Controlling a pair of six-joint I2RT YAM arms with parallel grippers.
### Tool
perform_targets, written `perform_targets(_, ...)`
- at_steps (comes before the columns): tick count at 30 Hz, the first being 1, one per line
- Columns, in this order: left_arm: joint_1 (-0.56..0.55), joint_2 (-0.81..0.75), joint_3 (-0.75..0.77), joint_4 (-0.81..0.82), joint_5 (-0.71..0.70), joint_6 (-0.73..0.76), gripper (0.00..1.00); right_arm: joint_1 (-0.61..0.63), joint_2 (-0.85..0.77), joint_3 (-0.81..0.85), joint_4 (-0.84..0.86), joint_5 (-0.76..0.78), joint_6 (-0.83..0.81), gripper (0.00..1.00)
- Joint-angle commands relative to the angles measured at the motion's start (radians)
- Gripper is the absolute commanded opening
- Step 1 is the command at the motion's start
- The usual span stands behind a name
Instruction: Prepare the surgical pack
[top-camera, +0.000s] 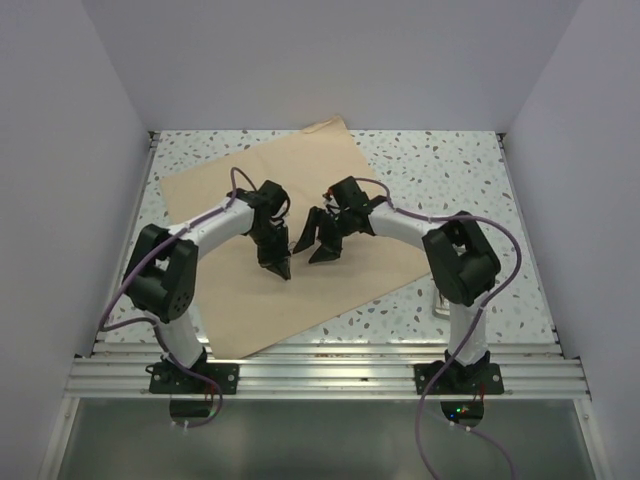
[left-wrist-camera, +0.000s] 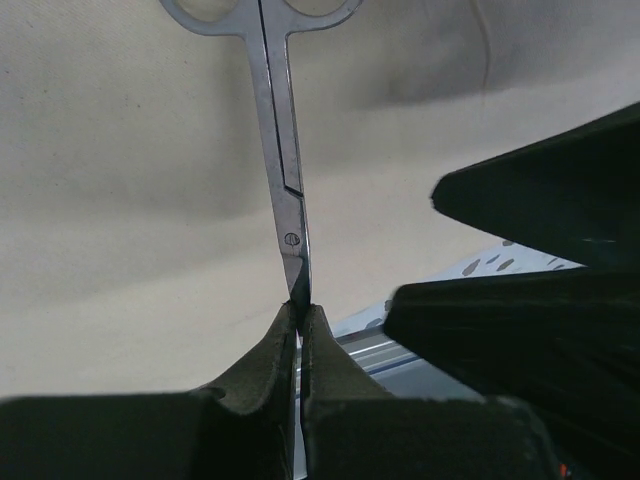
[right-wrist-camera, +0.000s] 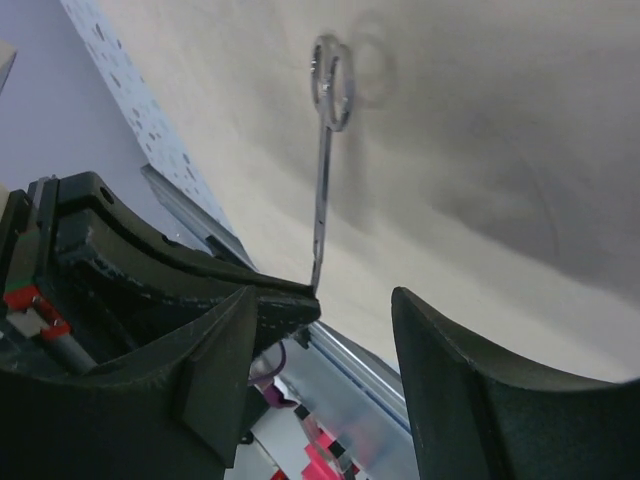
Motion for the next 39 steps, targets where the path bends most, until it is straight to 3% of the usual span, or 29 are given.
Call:
perform_targets(1, -0.005, -0.063, -0.013, 0.043, 0.042, 0.027, 0.0, 0.032, 0.043, 0.078, 0.028, -0.034, 0.058, 0.6)
perform_targets(7, -0.005, -0.084, -0.051, 0.065, 0.065, 0.026, 0.0, 0.081, 0.131, 0.136, 0.016, -0.041, 0.069, 0.59)
perform_targets(14, -0.005, -0.106, -0.076, 0.083, 0.085, 0.031, 0.0, 0.101, 0.178, 0.143, 0.042, -0.049, 0.103, 0.5)
perform_targets(18, -0.003, -0.12, -0.094, 0.098, 0.1, 0.032, 0.0, 0.102, 0.183, 0.147, 0.053, -0.047, 0.108, 0.4)
perform_targets(21, -0.005, -0.13, -0.108, 0.108, 0.114, 0.037, 0.0, 0.101, 0.184, 0.159, 0.028, -0.046, 0.094, 0.22)
perform_targets(22, -0.003, -0.13, -0.111, 0.108, 0.117, 0.043, 0.0, 0.099, 0.177, 0.166, 0.015, -0.043, 0.072, 0.06)
perform_targets(24, -0.003, -0.129, -0.114, 0.106, 0.128, 0.061, 0.0, 0.095, 0.171, 0.191, -0.052, -0.026, 0.036, 0.0)
perform_targets(27, 0.0, -0.167, -0.12, 0.144, 0.149, 0.078, 0.25, 0.067, 0.123, 0.21, -0.145, 0.031, -0.072, 0.0)
perform_targets(28, 0.006, -0.182, -0.12, 0.155, 0.149, 0.08, 0.39, 0.04, 0.106, 0.21, -0.218, 0.055, -0.134, 0.0)
perform_targets(31, 0.028, -0.225, -0.125, 0.195, 0.159, 0.098, 0.53, -0.037, 0.022, 0.181, -0.326, 0.112, -0.242, 0.0)
perform_targets(35, 0.048, -0.222, -0.14, 0.221, 0.186, 0.159, 0.54, -0.166, -0.143, 0.1, -0.464, 0.172, -0.386, 0.0)
perform_targets(39, 0.048, -0.221, -0.186, 0.272, 0.217, 0.192, 0.54, -0.415, -0.273, -0.008, -0.608, 0.169, -0.535, 0.0)
